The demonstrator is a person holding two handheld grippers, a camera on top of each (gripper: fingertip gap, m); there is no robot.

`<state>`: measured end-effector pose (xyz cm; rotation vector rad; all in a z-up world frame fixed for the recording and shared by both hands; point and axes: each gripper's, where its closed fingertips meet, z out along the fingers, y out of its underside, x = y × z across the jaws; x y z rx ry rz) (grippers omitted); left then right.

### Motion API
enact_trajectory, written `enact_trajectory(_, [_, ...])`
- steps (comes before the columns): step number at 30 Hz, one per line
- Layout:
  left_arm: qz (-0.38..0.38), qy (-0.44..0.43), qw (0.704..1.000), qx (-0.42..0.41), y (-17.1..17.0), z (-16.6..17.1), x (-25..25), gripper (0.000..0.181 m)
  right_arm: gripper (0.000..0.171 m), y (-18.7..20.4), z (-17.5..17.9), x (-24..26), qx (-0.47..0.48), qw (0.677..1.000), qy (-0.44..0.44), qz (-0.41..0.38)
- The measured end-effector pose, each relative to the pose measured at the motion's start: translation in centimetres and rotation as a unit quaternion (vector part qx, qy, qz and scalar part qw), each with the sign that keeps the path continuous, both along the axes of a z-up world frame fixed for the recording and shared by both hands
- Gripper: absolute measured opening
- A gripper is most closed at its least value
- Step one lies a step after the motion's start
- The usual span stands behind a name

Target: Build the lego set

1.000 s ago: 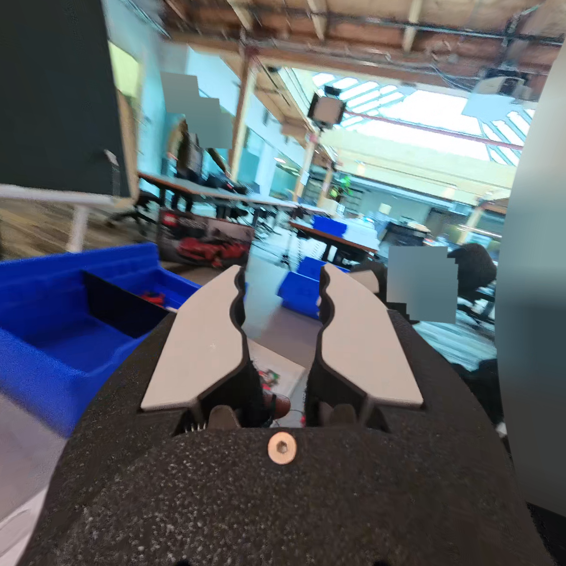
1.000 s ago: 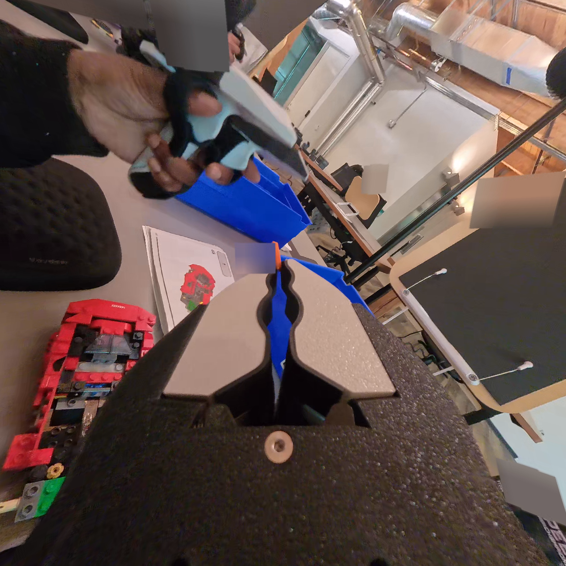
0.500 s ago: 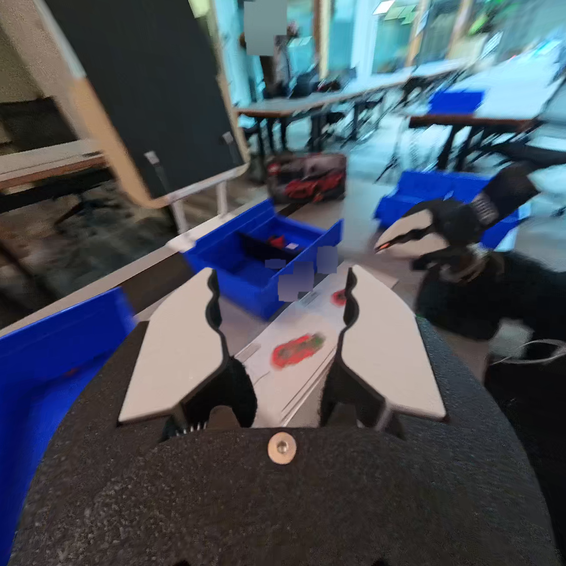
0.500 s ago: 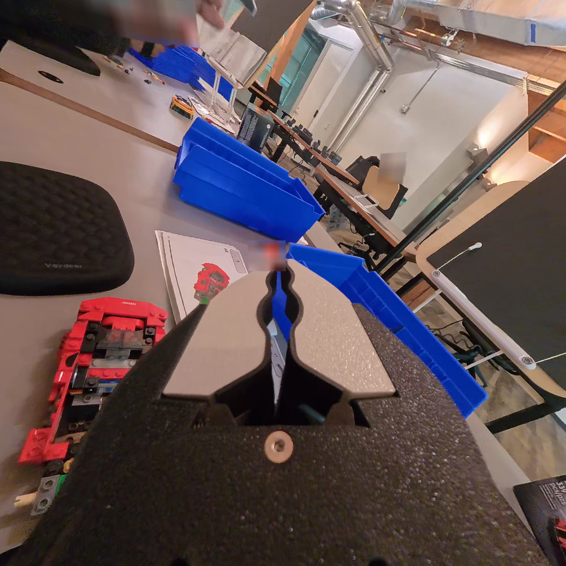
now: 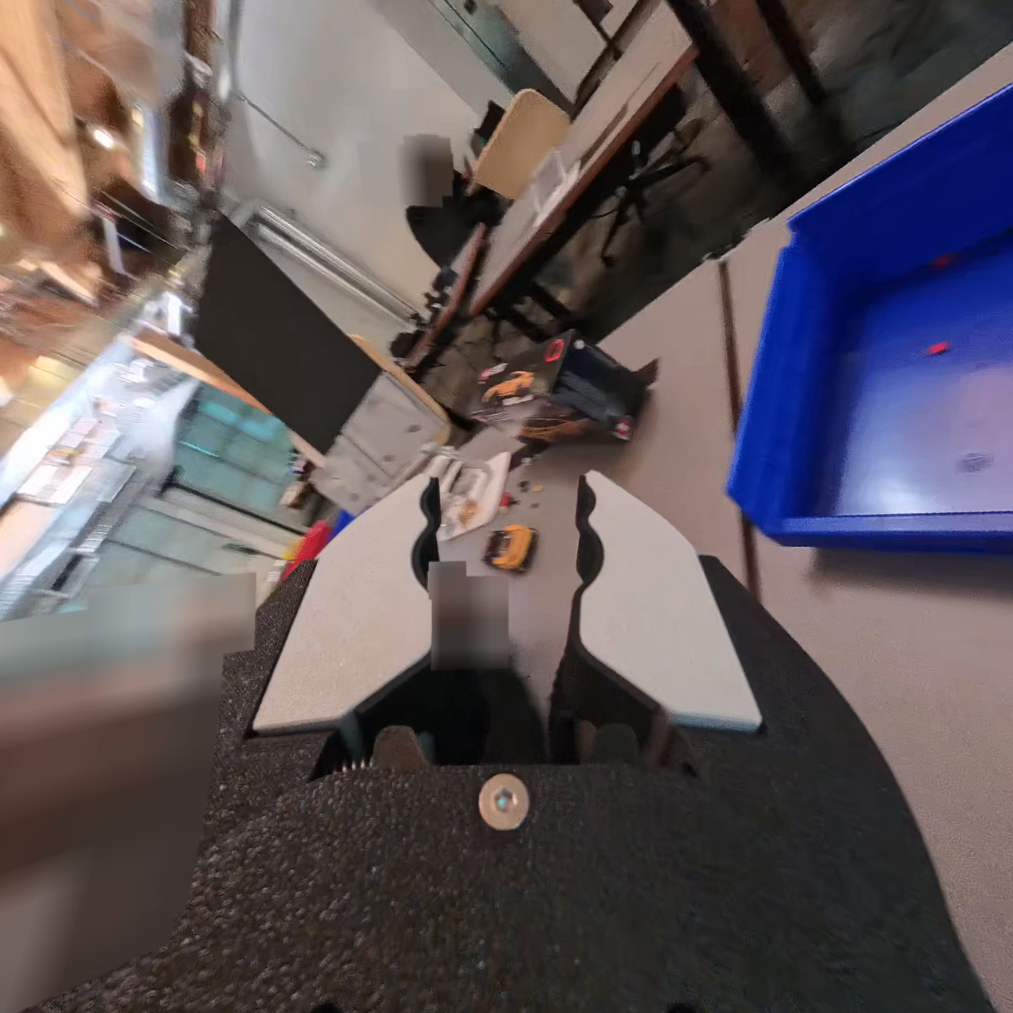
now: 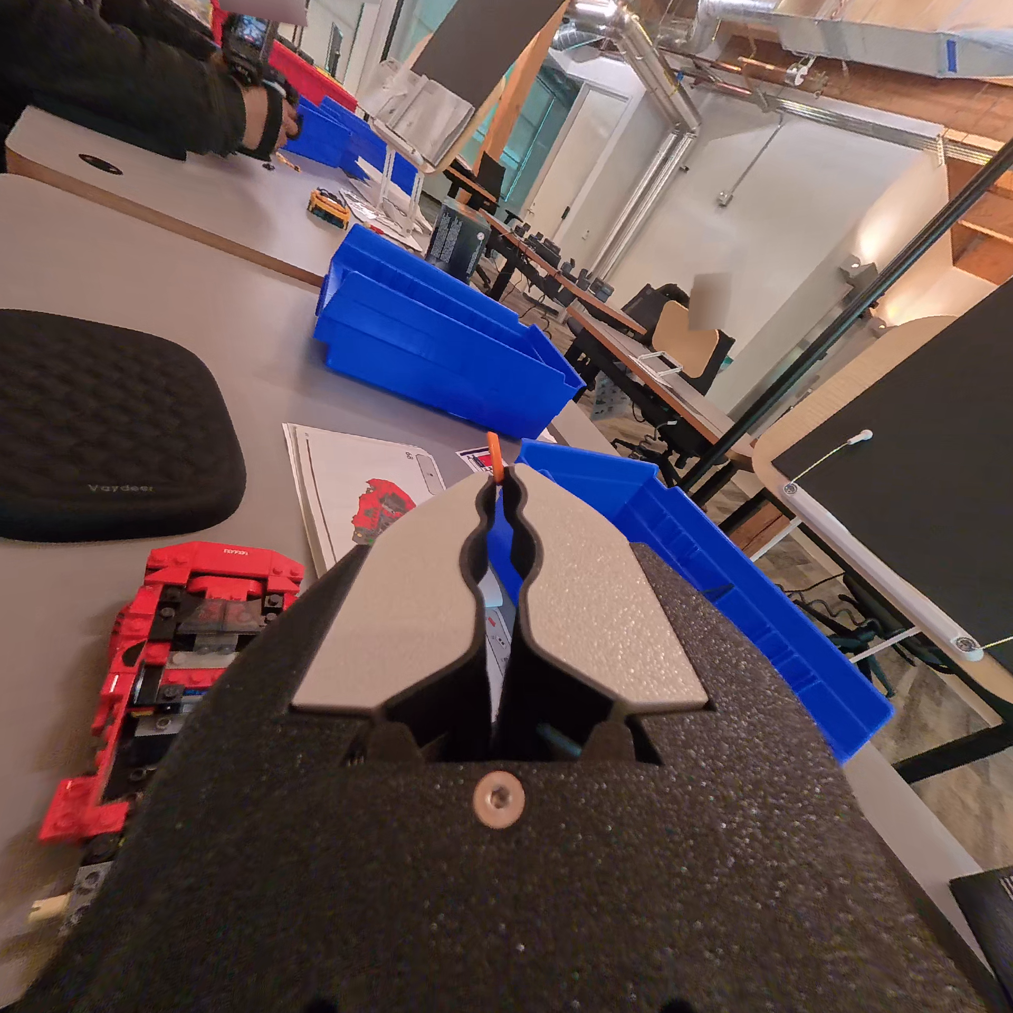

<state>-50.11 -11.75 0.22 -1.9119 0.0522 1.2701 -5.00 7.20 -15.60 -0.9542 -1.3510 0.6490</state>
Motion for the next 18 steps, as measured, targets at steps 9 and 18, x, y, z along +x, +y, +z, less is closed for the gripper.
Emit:
enact_trajectory(9, [-0.282, -0.278, 0.900, 0.183, 1.4, -1.9, 8.3, 0.049, 0.002, 0.1, -0.7, -0.3, -0.020, 1.000, -0.010, 0.009])
enact_trajectory(18, [-0.036, -0.148, 0.986, -0.069, -3.1, -12.6, 2.0, 0.026, 0.002, -0.6, -0.9, -0.9, -0.011, 1.000, -0.017, 0.015])
